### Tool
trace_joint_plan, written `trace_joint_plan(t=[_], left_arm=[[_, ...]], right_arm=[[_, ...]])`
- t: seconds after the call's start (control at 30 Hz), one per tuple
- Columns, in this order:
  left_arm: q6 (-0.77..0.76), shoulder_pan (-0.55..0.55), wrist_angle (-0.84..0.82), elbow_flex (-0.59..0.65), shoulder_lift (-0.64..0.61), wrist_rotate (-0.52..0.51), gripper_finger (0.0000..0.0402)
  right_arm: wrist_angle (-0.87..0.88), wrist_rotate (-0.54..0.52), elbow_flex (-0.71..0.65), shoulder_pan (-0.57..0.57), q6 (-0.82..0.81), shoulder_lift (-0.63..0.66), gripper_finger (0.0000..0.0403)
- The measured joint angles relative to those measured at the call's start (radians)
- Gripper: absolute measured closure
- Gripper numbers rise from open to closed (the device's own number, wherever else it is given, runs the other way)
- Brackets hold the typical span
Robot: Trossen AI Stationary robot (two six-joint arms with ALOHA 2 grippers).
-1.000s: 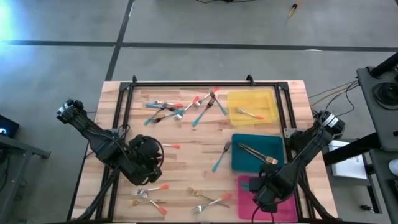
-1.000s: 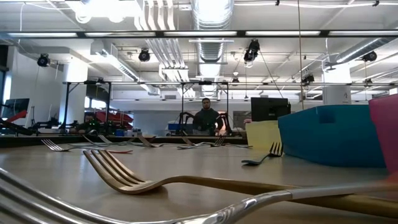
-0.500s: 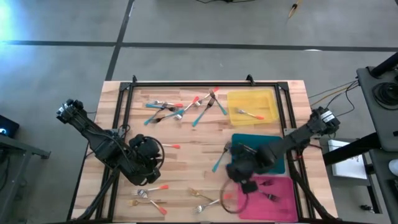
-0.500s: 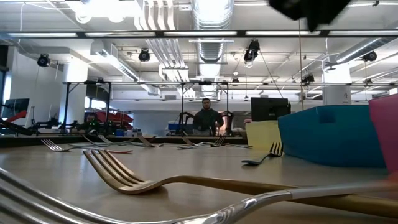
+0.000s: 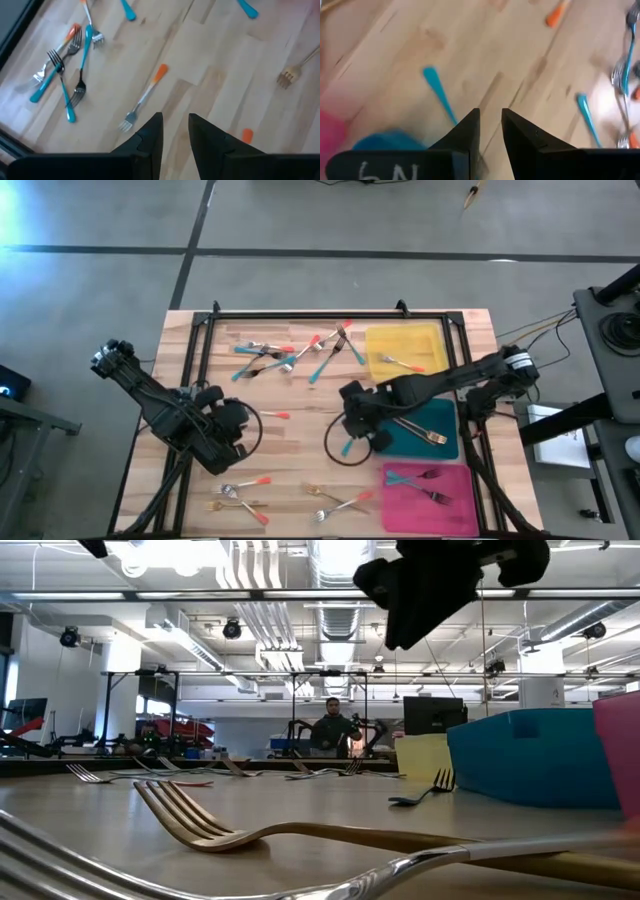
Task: Sort silverware by color (type)
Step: Put the blue fork into the pink bin
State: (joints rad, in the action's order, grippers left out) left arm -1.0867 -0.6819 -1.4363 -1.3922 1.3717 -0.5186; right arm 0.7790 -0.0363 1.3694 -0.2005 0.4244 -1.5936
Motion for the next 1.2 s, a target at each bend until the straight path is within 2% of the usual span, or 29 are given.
trace_joint_plan(t=[0.17,0.5,0.73,0.87,1.1,1.2], left_arm=[[-0.001,0.005,-0.013,0.000,-0.015,-0.024,0.0325],[-0.119,0.010,-0.021,0.000,-0.054,-0.047,0.0325],[-0.131,0.010,-0.020,0.000,-0.073,-0.047,0.0325],[-0.128,0.010,-0.019,0.000,-0.075,-0.047,0.0325],[-0.124,0.009,-0.023,0.001,-0.075,-0.047,0.0325],[-0.119,0.008,-0.023,0.001,-0.075,-0.046,0.0325]], right_arm=[[0.025,0.022,0.000,-0.002,0.090,-0.078,0.0330],[0.084,0.064,-0.001,0.009,0.190,-0.213,0.0330],[0.075,0.066,0.000,0.009,0.186,-0.253,0.0330],[0.077,0.064,0.017,0.006,0.127,-0.284,0.0330],[0.095,0.063,0.107,-0.011,0.084,-0.370,0.0330],[0.153,0.064,0.150,-0.011,0.056,-0.416,0.0330]])
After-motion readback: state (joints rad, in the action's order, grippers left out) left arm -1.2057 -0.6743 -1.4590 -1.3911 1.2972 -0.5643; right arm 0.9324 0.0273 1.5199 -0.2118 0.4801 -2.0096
